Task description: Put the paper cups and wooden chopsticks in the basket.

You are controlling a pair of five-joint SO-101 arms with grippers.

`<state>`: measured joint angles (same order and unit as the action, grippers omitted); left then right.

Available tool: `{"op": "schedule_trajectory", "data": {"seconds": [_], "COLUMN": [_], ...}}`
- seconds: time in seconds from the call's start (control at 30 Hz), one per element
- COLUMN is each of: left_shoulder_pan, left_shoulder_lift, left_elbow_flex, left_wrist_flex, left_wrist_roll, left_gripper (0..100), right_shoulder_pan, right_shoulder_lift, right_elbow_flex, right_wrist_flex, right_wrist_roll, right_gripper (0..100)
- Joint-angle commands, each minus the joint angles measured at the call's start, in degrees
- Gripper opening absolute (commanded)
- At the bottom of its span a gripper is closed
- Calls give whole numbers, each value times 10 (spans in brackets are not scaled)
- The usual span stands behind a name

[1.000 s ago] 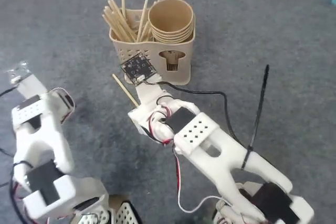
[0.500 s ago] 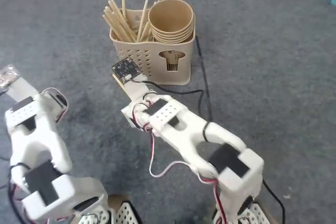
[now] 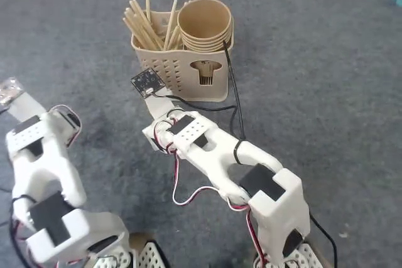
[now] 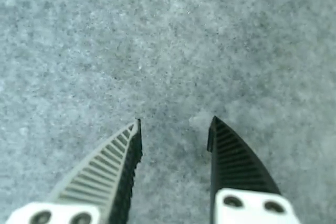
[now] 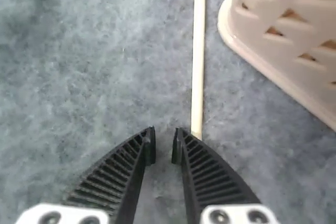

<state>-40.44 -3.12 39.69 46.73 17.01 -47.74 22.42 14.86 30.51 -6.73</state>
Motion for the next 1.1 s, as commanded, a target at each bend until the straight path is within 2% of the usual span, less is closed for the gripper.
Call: {"op": "schedule_trajectory", "data": {"seconds": [0.0,0.1,0.23,0.4,0.73,0.9,1.0,1.07], "left_shoulder_pan": [1,1,8,11,12,12,12,12], "left_shoulder_lift": [-4,-4,-4,-6,-6,-6,-6,-6], "left_elbow_flex": [-20,-20,-14,-12,-12,-12,-12,-12], "left_wrist_flex": [-15,-15,-16,-16,-16,-16,-16,-16], "left_wrist_roll": [6,6,5,4,4,4,4,4], "left_gripper": [196,196,196,196,196,196,196,196], "right_shoulder_pan": [-13,-33,0,21,22,22,19,18], "right_shoulder_lift": [-94,-155,-174,-140,-2,2,1,0], "right_elbow_flex": [-20,-18,-18,-6,-5,-19,-27,-37], "right_wrist_flex": [87,154,158,107,-34,-8,17,43], "right_wrist_roll": [11,11,12,72,105,102,101,101], "right_gripper": [76,76,78,76,76,68,1,16]}}
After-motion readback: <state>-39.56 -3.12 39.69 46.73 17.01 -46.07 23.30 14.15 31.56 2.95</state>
